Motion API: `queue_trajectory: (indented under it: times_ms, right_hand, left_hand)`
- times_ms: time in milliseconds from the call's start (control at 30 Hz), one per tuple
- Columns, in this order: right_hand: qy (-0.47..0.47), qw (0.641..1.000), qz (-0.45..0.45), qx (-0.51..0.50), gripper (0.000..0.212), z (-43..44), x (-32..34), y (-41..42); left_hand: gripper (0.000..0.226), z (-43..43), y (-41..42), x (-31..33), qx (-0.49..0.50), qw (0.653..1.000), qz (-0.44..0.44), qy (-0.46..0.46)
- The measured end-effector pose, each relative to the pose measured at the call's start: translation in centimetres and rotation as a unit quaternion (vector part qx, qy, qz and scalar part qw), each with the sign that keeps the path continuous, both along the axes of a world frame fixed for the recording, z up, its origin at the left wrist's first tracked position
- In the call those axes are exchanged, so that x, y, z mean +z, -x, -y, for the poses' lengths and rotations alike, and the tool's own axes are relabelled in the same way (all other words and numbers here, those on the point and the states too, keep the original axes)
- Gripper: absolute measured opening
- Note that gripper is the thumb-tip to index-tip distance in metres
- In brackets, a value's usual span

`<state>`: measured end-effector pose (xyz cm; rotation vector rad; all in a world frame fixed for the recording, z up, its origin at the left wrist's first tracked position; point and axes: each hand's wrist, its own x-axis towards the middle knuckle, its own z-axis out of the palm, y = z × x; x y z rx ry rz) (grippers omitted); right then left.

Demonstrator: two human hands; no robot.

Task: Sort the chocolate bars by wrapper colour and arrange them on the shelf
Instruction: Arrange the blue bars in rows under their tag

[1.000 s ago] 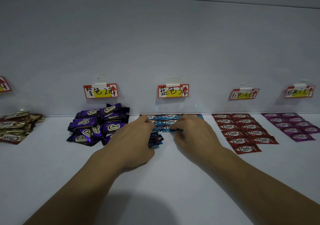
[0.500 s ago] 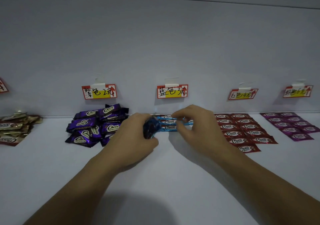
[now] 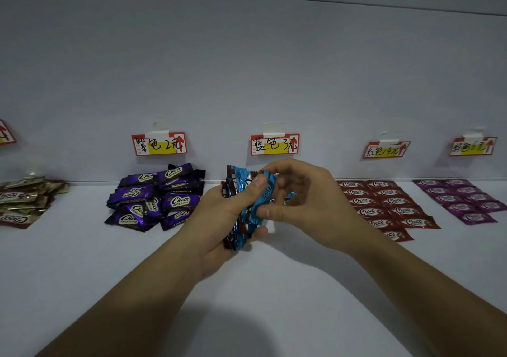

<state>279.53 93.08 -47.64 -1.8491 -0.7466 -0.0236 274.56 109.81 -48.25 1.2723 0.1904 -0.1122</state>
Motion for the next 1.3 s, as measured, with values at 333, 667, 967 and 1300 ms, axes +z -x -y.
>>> queue_trajectory:
  times_ms: [333,667,967,1300]
  right_hand:
    - [-0.075,0.997,0.001,0.034,0.024,1.3,1.1,-0.7]
    - [0.002,0.995,0.072,-0.07,0.033,3.5,2.6,-2.1]
    - [0.385,0.9,0.153,-0.133,0.018,6.3,1.7,-5.1]
    - [0.436,0.882,0.144,-0.102,0.018,5.8,-0.2,-5.6]
  left_hand:
    - [0.043,-0.7,-0.6,-0.4,0.046,0.995,-0.065,0.063]
    - [0.041,-0.1,-0.9,-2.2,0.101,0.828,0.183,-0.52]
    - [0.052,2.7,-0.9,-2.7,-0.033,0.655,0.24,-0.716]
    - [0.048,3.4,-1.4,-2.4,-0.048,0.631,0.204,-0.747]
